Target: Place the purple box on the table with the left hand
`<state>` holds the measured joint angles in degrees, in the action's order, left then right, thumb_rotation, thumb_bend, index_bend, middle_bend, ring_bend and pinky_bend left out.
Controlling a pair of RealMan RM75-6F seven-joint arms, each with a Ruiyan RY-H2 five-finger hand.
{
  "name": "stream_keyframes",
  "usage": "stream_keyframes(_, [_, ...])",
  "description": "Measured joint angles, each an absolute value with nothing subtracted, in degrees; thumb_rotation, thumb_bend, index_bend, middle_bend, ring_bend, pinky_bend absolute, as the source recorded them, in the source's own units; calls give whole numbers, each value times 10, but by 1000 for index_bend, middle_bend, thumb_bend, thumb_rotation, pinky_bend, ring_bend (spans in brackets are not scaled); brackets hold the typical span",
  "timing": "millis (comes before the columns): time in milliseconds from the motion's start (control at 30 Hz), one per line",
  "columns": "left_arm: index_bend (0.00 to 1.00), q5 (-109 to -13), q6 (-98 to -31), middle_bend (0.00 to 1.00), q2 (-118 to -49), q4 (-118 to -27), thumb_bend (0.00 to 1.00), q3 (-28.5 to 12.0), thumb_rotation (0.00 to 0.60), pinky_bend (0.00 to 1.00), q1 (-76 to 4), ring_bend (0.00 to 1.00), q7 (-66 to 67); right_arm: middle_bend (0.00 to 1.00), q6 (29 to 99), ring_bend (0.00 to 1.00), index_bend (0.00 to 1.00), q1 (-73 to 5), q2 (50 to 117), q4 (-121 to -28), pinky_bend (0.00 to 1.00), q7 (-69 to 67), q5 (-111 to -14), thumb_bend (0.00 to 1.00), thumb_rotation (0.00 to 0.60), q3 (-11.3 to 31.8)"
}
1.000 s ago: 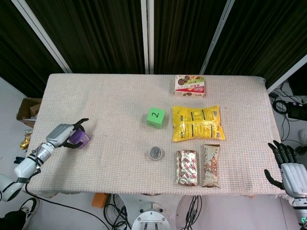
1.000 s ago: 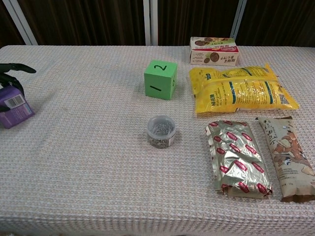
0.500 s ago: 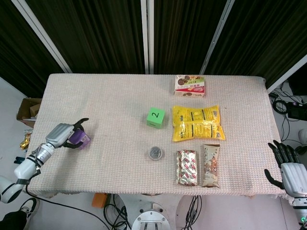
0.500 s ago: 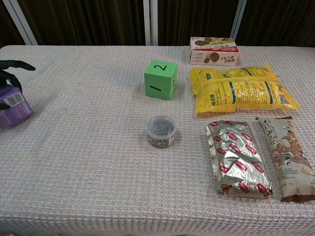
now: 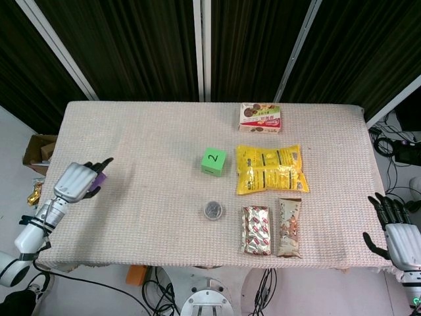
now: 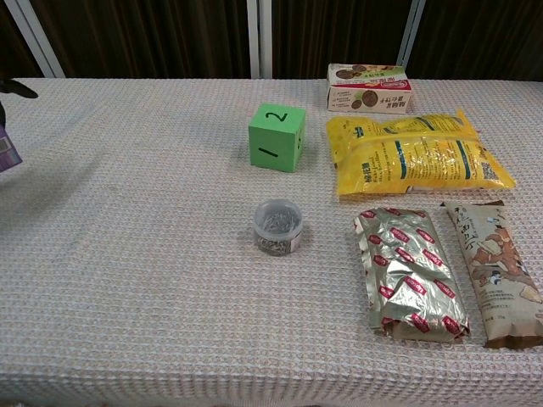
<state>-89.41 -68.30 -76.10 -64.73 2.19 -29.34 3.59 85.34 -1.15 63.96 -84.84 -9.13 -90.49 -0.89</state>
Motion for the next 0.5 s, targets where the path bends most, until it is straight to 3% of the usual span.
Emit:
stream_keyframes(267, [101, -847, -717, 455, -814, -668, 481, 2, 600, 922, -258, 622, 334, 0, 855, 0, 0, -9, 642, -841, 0, -93, -904, 278, 600, -10])
stream_keyframes(500, [87, -841, -730, 414, -871, -641, 442, -3, 600, 927, -246, 608, 402, 0, 852, 0, 0, -9, 644, -834, 0, -99, -901, 278, 600, -10])
